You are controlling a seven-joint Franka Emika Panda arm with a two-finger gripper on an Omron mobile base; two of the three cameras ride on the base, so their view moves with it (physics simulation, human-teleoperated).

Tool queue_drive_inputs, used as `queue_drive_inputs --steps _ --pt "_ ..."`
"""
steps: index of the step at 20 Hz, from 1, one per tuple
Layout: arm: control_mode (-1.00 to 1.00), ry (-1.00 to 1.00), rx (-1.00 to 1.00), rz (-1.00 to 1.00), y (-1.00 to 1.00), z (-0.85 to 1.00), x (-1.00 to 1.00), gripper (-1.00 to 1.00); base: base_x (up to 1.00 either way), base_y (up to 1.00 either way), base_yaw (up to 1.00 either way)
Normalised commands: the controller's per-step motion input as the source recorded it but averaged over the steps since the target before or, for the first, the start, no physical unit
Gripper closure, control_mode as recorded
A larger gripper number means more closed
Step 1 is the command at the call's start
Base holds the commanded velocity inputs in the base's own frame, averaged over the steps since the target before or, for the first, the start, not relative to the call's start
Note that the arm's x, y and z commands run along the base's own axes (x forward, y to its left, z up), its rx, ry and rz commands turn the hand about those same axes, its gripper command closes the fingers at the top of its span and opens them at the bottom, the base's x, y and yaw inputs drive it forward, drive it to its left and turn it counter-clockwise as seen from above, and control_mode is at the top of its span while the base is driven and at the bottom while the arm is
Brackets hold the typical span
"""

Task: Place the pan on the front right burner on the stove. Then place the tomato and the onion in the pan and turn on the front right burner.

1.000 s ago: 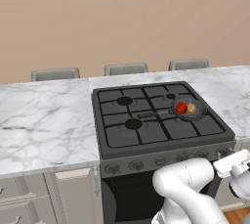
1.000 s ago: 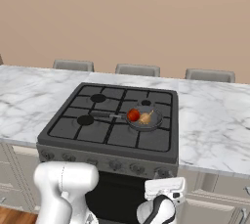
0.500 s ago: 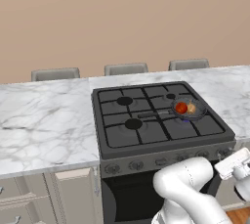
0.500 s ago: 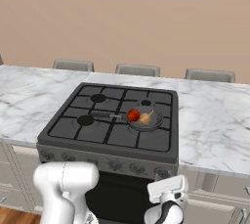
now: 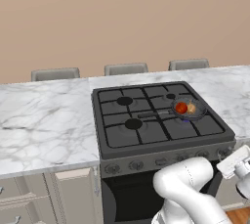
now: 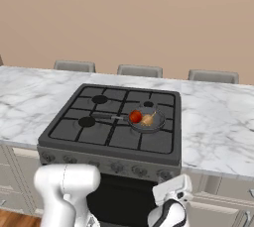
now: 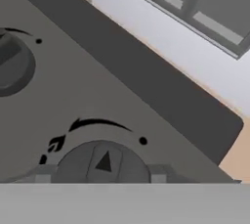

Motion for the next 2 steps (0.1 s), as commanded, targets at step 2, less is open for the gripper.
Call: queue_drive_inputs --steps 2 --pt "-1.0 -0.25 -0.56 0.14 0.0 0.0 0.0 1.0 0.0 0.0 0.0"
